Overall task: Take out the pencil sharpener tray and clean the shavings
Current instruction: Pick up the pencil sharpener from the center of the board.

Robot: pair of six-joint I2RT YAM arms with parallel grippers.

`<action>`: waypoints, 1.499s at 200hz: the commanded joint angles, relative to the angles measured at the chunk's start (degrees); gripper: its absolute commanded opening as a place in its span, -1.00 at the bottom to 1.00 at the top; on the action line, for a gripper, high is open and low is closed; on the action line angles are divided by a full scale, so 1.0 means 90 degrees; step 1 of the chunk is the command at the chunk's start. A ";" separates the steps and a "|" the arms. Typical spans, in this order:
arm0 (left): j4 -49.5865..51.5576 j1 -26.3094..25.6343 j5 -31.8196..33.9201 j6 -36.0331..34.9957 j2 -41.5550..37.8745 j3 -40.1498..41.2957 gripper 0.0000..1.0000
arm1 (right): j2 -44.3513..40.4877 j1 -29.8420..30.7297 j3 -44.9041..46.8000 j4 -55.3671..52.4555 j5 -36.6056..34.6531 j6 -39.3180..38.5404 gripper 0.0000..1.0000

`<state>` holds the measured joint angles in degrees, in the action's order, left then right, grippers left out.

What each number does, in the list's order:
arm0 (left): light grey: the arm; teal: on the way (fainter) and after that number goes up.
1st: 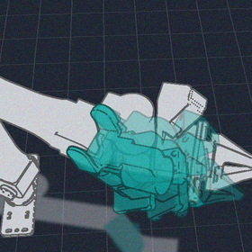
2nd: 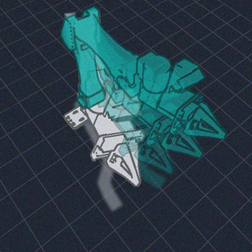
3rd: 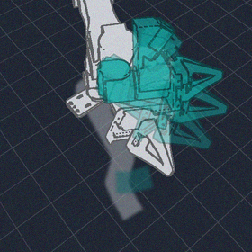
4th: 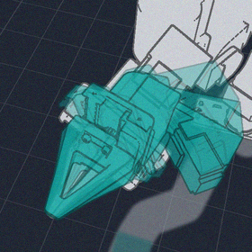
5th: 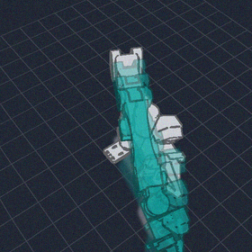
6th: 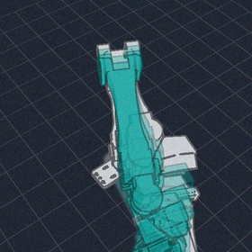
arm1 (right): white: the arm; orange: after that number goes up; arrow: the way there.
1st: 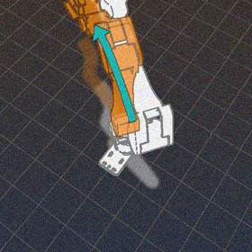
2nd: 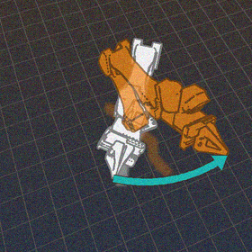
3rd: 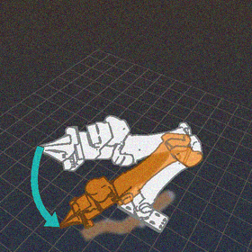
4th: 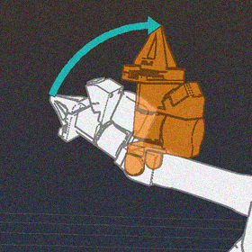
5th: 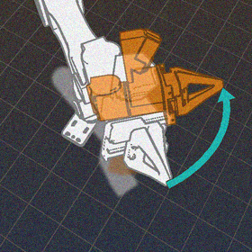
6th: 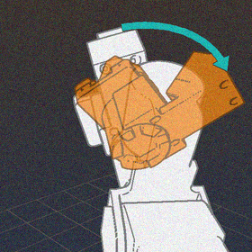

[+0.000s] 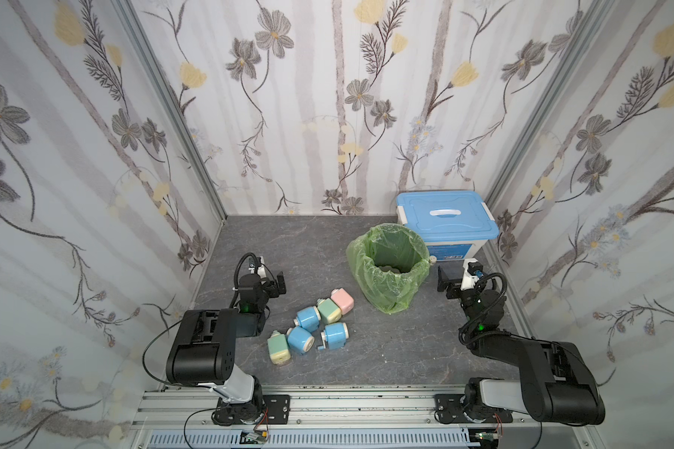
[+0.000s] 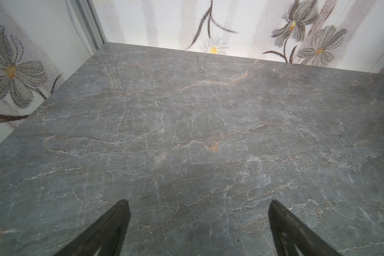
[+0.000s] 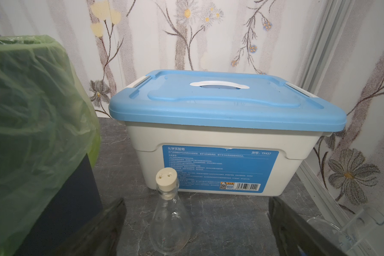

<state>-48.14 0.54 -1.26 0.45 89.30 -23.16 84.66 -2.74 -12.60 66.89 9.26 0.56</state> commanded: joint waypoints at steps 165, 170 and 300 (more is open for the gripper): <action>0.7152 -0.2045 0.5260 0.2961 -0.1352 -0.3337 1.00 | 0.0007 0.0002 -0.0036 0.0258 0.0026 -0.0056 0.99; 0.7382 -0.2146 0.5310 0.3039 -0.1331 -0.3446 1.00 | 0.0007 0.0002 -0.0036 0.0257 0.0025 -0.0054 0.99; 0.8515 -0.2763 0.4886 0.4065 -0.1879 -0.3424 1.00 | -0.1548 0.0323 -0.0209 -0.1775 0.0110 -0.0121 0.99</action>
<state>27.79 -24.34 42.33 34.98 72.64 -54.08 76.42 -1.08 -13.58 61.14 10.28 -0.71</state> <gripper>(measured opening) 0.997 0.996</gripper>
